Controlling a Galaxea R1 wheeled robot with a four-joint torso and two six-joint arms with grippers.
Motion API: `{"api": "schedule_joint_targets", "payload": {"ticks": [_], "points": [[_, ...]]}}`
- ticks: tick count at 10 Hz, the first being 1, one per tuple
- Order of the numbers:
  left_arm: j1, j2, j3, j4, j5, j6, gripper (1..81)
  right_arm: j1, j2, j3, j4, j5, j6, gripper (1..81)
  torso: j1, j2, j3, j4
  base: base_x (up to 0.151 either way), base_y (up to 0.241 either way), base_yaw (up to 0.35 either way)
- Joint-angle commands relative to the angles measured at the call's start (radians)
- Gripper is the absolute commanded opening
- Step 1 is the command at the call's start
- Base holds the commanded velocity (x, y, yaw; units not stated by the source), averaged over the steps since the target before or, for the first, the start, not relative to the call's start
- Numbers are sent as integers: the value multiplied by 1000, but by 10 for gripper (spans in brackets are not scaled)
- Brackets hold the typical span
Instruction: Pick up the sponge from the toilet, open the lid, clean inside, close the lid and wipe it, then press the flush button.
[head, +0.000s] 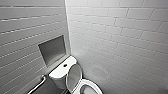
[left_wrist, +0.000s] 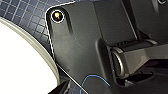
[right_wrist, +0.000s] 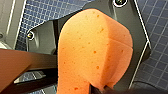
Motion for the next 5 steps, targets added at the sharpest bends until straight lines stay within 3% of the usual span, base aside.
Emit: {"api": "schedule_joint_targets", "payload": {"ticks": [1,5], "points": [[-24,7,2,16,61,1,811,15,22,-36,-16,-85,-19,10,0,0,0,0,0,0,0],[-24,-1,2,13,59,0,811,19,29,-40,-18,-82,-22,10,0,0,0,0,0,0,0]]}}
